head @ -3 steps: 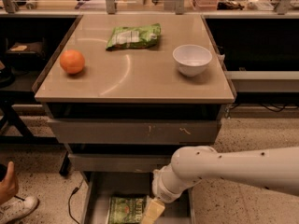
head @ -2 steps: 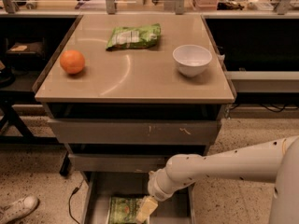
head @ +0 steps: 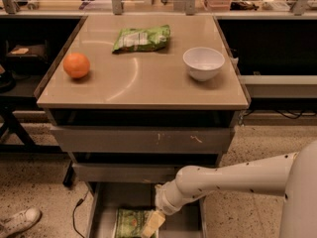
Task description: Pick green jalapeno chip bag from bottom drawer and place on counter
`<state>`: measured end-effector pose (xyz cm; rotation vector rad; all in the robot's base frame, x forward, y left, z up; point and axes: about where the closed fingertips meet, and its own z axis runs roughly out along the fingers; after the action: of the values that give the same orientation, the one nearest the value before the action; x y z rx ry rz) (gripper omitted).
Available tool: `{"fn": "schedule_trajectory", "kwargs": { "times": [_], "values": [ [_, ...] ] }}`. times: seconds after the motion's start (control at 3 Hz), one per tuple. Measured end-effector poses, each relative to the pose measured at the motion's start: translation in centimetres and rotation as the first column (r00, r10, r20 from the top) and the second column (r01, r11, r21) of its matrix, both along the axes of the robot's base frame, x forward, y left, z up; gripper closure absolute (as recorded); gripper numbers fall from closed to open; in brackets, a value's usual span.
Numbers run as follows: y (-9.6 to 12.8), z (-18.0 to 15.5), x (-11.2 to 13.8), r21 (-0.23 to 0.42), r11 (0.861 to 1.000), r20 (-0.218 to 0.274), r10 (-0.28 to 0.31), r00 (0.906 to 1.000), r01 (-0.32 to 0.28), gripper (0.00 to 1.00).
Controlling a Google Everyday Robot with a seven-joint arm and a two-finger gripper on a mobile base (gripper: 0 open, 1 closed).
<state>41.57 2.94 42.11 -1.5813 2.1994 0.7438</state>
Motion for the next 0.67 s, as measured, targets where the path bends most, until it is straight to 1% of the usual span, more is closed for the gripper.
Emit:
{"fn": "schedule_trajectory", "kwargs": {
  "times": [0.33, 0.67],
  "values": [
    [1.4, -5.4, 1.3, 0.033, 0.999, -0.014, 0.001, 0.9999, 0.0, 0.0],
    [2.6, -10.5, 2.5, 0.055, 0.998, -0.009, 0.011, 0.9999, -0.01, 0.0]
  ]
}}
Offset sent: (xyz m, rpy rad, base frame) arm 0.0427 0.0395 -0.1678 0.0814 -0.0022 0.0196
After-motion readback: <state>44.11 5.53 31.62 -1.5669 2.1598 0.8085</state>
